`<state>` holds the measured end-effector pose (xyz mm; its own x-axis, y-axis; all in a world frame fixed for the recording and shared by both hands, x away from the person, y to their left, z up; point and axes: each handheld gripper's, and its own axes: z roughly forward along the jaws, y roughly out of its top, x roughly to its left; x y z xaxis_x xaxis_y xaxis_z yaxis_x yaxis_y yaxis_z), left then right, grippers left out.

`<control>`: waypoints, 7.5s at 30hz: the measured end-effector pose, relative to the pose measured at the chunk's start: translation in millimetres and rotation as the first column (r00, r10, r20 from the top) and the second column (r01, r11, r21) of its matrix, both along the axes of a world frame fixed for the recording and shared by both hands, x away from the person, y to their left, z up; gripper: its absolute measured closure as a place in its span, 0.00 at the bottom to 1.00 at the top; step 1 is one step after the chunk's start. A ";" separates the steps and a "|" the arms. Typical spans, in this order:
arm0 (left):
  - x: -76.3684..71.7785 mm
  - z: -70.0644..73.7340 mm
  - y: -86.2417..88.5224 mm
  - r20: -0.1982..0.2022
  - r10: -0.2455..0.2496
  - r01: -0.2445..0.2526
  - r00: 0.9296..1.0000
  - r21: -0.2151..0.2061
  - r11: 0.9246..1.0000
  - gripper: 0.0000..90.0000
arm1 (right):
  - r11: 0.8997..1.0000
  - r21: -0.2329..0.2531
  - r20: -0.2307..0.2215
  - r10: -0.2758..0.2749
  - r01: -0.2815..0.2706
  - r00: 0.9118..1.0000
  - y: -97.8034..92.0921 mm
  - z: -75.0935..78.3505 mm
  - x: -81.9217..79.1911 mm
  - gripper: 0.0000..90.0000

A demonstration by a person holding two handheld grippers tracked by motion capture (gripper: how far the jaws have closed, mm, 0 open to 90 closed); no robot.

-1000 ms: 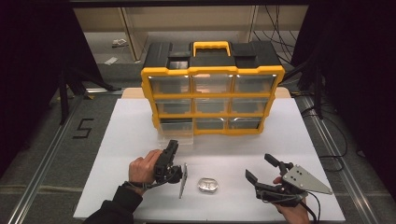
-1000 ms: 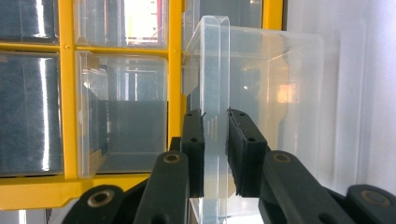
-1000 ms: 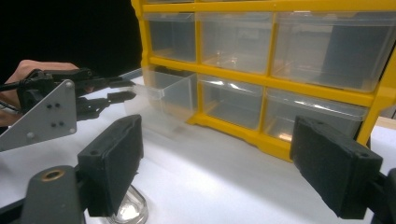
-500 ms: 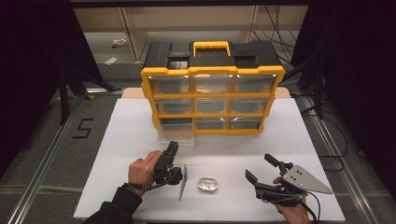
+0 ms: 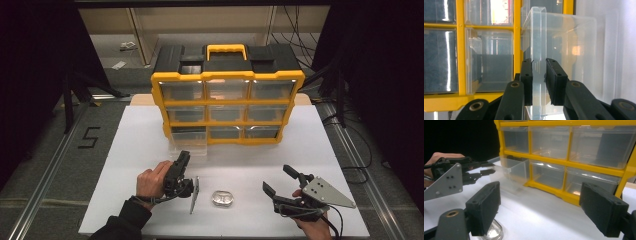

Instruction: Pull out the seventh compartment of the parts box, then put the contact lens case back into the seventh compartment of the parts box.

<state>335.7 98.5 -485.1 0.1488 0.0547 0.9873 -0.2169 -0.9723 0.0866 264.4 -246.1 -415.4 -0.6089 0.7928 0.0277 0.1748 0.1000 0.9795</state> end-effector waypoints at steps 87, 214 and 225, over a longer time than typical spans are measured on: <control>0.8 55.5 -31.9 -0.768 -0.529 -0.125 0.362 -0.602 0.789 0.24 | 1.000 0.007 0.001 -0.003 0.003 1.000 -2.8 -0.1 0.0 0.20; 25.6 95.4 -43.0 -0.818 -0.349 -0.186 0.457 -0.472 0.862 0.55 | 1.000 0.000 -0.002 0.007 -0.007 1.000 0.0 -0.9 2.5 0.21; 28.3 102.6 -35.9 -0.774 -0.376 -0.199 0.509 -0.531 0.824 0.55 | 1.000 0.004 -0.005 0.004 -0.004 1.000 -0.4 -1.0 3.1 0.21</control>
<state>364.1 62.6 -382.5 0.8917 0.4078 0.1963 0.1552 -0.6828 0.7139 267.5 -246.5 -416.4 -0.6123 0.7899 0.0341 0.1792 0.0967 0.9791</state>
